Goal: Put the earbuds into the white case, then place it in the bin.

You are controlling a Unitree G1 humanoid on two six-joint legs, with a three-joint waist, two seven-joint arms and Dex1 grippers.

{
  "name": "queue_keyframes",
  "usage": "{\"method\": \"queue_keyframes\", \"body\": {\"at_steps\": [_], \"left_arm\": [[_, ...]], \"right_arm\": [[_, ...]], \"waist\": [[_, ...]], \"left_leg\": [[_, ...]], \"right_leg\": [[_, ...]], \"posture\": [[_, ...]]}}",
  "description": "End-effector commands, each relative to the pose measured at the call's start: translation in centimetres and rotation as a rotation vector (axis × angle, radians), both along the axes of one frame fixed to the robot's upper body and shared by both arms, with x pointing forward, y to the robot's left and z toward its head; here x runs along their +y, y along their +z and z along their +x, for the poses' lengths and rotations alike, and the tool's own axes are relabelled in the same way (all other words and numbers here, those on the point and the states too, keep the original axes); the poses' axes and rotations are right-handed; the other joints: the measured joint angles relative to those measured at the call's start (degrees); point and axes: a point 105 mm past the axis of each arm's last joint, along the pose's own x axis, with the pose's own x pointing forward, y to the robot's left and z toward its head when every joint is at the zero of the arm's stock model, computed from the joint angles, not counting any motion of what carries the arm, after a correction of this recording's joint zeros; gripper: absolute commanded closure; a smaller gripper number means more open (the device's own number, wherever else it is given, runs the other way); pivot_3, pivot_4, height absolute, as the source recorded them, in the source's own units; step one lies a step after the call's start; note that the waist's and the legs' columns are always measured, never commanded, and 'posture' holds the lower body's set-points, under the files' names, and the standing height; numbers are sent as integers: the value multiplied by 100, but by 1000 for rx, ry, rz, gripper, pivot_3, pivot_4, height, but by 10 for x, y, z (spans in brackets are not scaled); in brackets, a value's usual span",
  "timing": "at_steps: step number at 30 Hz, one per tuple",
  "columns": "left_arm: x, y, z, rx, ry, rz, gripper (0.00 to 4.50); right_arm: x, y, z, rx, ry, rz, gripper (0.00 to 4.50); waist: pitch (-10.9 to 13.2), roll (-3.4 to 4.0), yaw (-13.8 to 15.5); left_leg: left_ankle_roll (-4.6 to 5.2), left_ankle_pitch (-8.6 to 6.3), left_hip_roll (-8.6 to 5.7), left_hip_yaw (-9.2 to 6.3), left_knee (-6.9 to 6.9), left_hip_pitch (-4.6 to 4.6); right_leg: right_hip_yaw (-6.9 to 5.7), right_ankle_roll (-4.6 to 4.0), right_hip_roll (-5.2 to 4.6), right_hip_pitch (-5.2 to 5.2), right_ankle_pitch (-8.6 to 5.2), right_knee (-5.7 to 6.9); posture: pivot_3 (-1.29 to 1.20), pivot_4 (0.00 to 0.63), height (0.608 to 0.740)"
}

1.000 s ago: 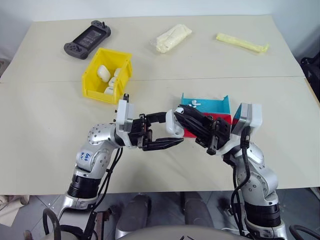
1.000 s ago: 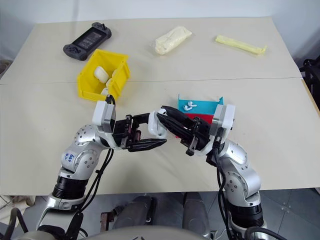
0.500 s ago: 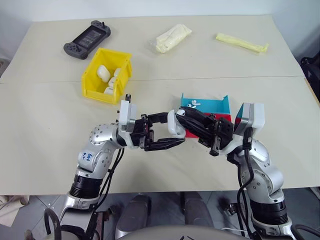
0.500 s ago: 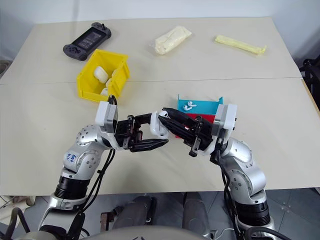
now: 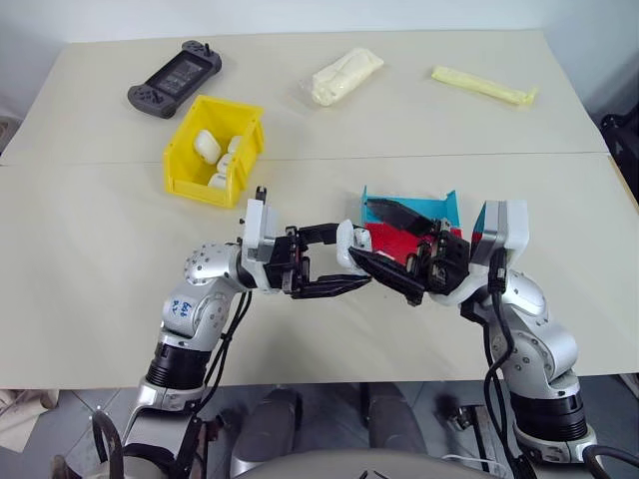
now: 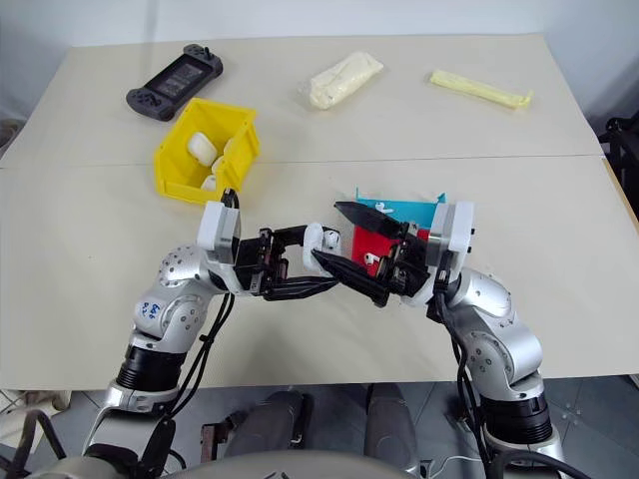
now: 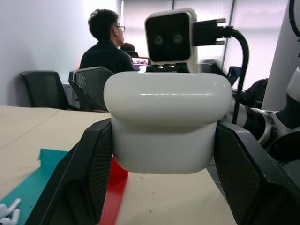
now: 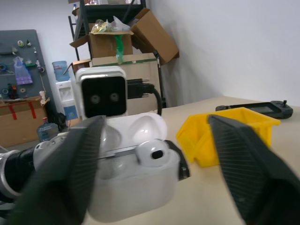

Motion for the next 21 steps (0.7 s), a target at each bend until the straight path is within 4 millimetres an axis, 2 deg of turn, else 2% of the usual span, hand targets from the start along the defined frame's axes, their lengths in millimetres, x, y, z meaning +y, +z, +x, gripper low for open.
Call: {"method": "queue_keyframes", "body": {"at_steps": [1, 3, 6, 12, 14, 17, 19, 21], "left_arm": [[-3, 19, -6, -90, -21, -58, 1690], [0, 15, -4, -83, -7, -49, 1690], [9, 2, 1, -74, 27, -5, 1690], [30, -20, 2, -66, 87, 85, 1690], [33, -22, 1, -67, 100, 92, 1690], [35, -26, 0, -63, 120, 91, 1690], [34, -27, -1, -65, 128, 89, 1690], [31, -28, 0, -69, 132, 81, 1690]], "right_arm": [[-6, -1, -4, -1, -16, -36, 7], [-19, 2, -6, -18, -56, -56, 7], [-48, 3, -10, -30, -158, -120, 7], [-136, -28, -23, 4, -410, -400, 7], [-158, -36, -26, 15, -454, -476, 7], [-195, -41, -19, 57, -546, -515, 7], [-205, -43, -12, 59, -554, -554, 7], [-200, -41, -2, 48, -517, -587, 7]], "waist": [[0, 0, 2], [0, 0, 6], [1, -1, 25], [2, -3, 27], [2, -4, 20], [2, -3, -6], [2, -2, -8], [2, -3, -8]], "left_leg": [[0, 0, 0, 0, 0, 0], [0, 0, 0, 0, -1, 0], [1, 0, -2, 0, 1, -1], [4, -2, -7, 11, -2, -1], [7, -3, -6, 16, 0, 6], [8, -4, -5, 25, -4, 17], [8, -5, 0, 32, -6, 21], [8, -5, 3, 32, -5, 20]], "right_leg": [[0, 0, 0, 0, 0, 0], [0, 0, -1, 0, 0, -1], [0, 0, -2, 1, 0, -3], [0, 0, 2, 5, 0, -5], [8, 2, 2, 10, 1, -3], [20, 2, 9, 15, 1, -2], [28, 3, 12, 14, 1, -2], [29, 2, 12, 13, 1, -1]], "posture": [[0, 150, 740], [0, 150, 740], [0, 150, 740], [0, 150, 740], [0, 150, 740], [0, 150, 740], [0, 150, 740], [0, 150, 740]]}}
